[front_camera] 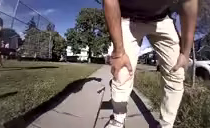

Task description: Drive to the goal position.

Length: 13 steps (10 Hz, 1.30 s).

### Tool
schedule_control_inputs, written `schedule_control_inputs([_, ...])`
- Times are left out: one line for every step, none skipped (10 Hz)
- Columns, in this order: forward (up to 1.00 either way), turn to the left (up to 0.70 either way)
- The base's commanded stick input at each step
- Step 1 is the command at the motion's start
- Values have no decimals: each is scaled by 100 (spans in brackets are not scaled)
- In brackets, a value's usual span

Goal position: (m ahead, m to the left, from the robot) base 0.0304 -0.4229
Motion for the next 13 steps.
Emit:
schedule_control_inputs([1, 0])
schedule_control_inputs([3, -1])
schedule_control_inputs([5, -1])
schedule_control_inputs([5, -1])
schedule_control_inputs([5, -1])
schedule_control_inputs([5, -1])
schedule_control_inputs([5, -1])
schedule_control_inputs([5, -1])
schedule_control_inputs([5, -1])
schedule_control_inputs([5, -1])
schedule_control_inputs([3, -1])
schedule_control_inputs([1, 0])
schedule_control_inputs([3, -1])
